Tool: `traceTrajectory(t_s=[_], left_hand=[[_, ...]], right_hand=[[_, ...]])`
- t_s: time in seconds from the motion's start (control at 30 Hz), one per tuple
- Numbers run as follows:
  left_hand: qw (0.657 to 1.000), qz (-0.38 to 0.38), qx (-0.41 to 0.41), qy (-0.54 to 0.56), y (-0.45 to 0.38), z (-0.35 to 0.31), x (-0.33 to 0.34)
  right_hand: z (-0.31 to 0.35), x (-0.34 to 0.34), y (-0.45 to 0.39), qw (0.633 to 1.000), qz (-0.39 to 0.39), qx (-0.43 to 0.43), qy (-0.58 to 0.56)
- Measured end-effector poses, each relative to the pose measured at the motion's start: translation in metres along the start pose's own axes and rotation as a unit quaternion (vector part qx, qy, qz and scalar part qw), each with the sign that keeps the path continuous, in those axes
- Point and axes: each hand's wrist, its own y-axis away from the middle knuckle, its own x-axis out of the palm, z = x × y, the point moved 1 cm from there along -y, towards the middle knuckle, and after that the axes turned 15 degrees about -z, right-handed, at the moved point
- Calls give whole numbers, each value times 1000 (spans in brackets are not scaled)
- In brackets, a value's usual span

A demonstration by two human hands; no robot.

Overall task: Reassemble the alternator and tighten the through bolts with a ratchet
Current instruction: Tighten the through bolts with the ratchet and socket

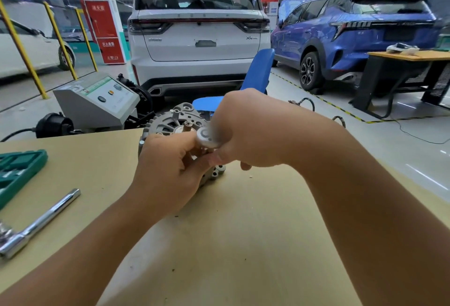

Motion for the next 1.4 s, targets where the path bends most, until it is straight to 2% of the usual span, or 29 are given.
traceTrajectory(t_s=[0.13,0.3,0.47,0.53,0.63,0.8,0.93,1.0,1.13,1.23,1.3,1.33,1.4], left_hand=[[999,-41,-27,-13,1,-5,6],[999,-15,-16,-47,5,-3,3],[998,-41,-19,-32,5,-6,6],[998,-40,-34,-18,5,-3,7],[998,-40,-55,-11,5,0,9],[997,-60,-16,-40,7,-5,12],[998,-39,-41,-29,7,-3,10],[998,-37,-48,-22,8,-5,10],[997,-63,-23,-33,6,-9,11],[998,-59,-16,-27,9,-6,9],[998,-58,-7,-32,11,-1,7],[998,-61,-9,-32,12,-1,7],[997,-73,-13,-13,12,-3,7]], right_hand=[[-2,7,-3,998,-54,8,32],[-9,6,-2,999,-33,17,-2],[-4,3,0,999,-24,22,-13],[-4,3,1,999,-42,5,17],[-3,2,2,993,-113,13,35],[-4,-5,5,999,-36,15,-16],[-5,2,4,996,-91,3,17],[-6,3,5,995,-94,7,23],[-5,-5,7,996,19,35,-84],[-4,0,4,999,-45,-11,7],[-4,2,5,996,-86,-8,30],[-4,2,5,996,-82,-8,30],[-5,-1,6,1000,-27,5,-8]])
